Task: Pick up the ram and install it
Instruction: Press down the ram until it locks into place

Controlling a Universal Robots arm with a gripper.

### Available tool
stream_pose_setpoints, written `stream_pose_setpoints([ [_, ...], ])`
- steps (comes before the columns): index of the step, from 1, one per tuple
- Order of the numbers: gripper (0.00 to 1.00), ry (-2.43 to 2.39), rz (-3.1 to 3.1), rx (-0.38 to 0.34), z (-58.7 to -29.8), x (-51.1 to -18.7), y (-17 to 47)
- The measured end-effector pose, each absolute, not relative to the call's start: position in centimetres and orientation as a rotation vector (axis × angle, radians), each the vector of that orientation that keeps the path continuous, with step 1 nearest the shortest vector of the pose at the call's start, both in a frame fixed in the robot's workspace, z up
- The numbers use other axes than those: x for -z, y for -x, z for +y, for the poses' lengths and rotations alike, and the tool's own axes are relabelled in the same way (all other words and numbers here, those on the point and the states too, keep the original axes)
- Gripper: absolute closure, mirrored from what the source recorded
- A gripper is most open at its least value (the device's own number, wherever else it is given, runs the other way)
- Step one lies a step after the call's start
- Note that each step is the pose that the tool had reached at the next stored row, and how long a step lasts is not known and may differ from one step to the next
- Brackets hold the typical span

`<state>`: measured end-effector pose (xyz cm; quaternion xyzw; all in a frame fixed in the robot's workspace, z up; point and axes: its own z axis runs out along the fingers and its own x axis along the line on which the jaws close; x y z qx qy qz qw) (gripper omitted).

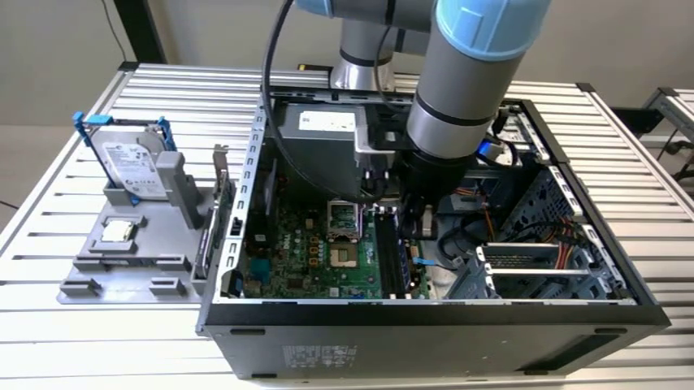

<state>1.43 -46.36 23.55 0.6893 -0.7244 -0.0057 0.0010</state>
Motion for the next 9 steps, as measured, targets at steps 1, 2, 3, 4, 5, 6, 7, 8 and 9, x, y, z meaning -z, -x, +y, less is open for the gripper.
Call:
stream_pose_setpoints([
  [1,1.0,-2.164,-2.274,0.018,-46.43,-23.41,-1.44],
  [2,1.0,-2.164,-2.274,0.018,-46.52,-23.3,-1.45],
  [3,1.0,-2.164,-2.274,0.018,-46.6,-23.19,-1.46],
  [4,1.0,-2.165,-2.274,0.018,-46.69,-23.1,-1.48],
  [5,1.0,-2.165,-2.274,0.018,-46.77,-23.01,-1.5],
  [6,1.0,-2.165,-2.274,0.018,-46.81,-22.91,-1.51],
  [7,1.0,-2.165,-2.274,0.019,-46.83,-22.79,-1.51],
  [8,1.0,-2.165,-2.274,0.018,-46.83,-22.63,-1.53],
  [9,1.0,-2.165,-2.274,0.018,-46.84,-22.47,-1.54],
])
